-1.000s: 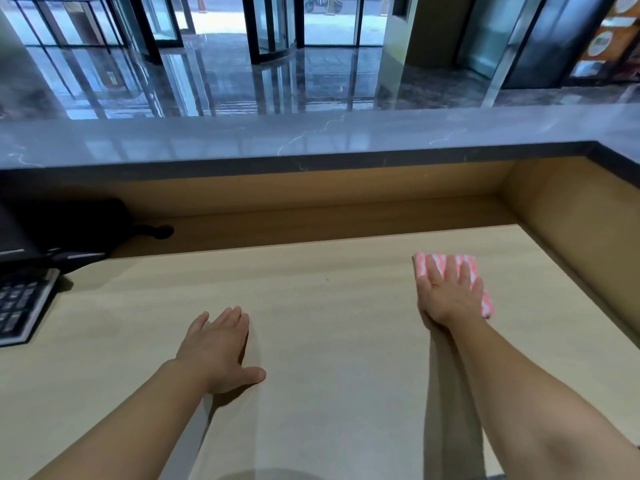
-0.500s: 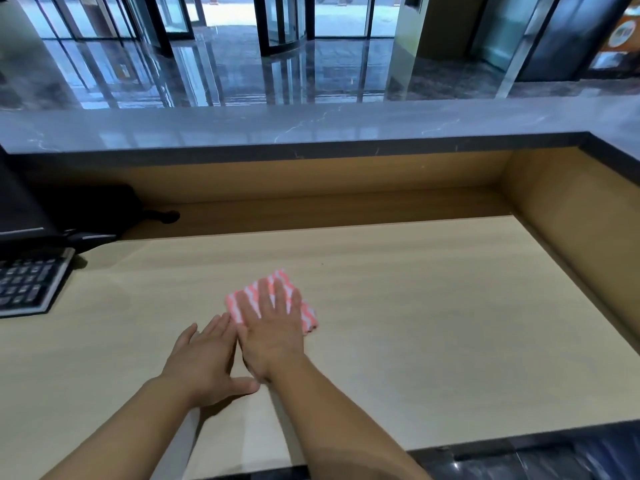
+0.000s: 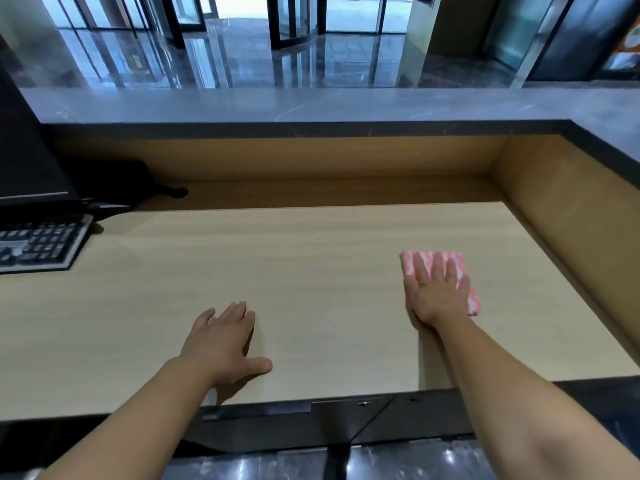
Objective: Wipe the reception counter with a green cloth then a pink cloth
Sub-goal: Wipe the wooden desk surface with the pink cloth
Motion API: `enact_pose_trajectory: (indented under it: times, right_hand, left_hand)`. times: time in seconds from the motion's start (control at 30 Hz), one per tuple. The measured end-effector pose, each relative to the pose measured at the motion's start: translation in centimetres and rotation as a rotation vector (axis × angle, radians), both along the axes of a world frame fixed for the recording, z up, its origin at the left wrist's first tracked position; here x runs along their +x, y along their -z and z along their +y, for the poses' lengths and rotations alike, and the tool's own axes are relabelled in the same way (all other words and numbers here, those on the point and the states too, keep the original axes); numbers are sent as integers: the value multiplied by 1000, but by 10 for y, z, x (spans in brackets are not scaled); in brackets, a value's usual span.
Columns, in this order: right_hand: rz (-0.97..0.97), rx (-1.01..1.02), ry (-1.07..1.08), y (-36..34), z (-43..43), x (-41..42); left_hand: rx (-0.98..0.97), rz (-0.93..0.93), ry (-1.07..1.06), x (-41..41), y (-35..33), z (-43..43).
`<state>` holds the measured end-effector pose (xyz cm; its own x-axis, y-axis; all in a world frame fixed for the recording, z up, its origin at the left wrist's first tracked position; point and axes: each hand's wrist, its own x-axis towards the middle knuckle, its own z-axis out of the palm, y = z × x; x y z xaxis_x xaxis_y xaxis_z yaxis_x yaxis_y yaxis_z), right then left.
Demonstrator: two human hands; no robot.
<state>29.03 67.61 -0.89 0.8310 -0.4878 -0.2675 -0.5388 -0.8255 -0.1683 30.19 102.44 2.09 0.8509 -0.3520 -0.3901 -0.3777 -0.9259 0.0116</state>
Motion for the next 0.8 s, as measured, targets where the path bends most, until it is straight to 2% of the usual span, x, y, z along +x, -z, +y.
enact_pose_trajectory:
  times: [0.1, 0.23, 0.33, 0.43, 0.5, 0.6, 0.8]
  right_hand:
    - [26, -58, 2, -3, 43, 4]
    - [-76, -108, -318, 9, 158, 9]
    - [-81, -108, -548, 18, 233, 6]
    - [-77, -67, -722, 18, 265, -6]
    - [-105, -20, -765, 18, 258, -12]
    - [-113, -25, -695, 19, 215, -20]
    - [-117, -104, -296, 26, 68, -50]
  left_hand:
    - [-10, 7, -11, -14, 1, 5]
    - [-24, -4, -35, -25, 3, 17]
    - [1, -9, -40, -29, 0, 24]
    - [16, 4, -68, -33, -7, 32]
    - [80, 20, -70, -34, -9, 37]
    - [108, 48, -91, -33, -6, 40]
    - [100, 68, -94, -29, -7, 36]
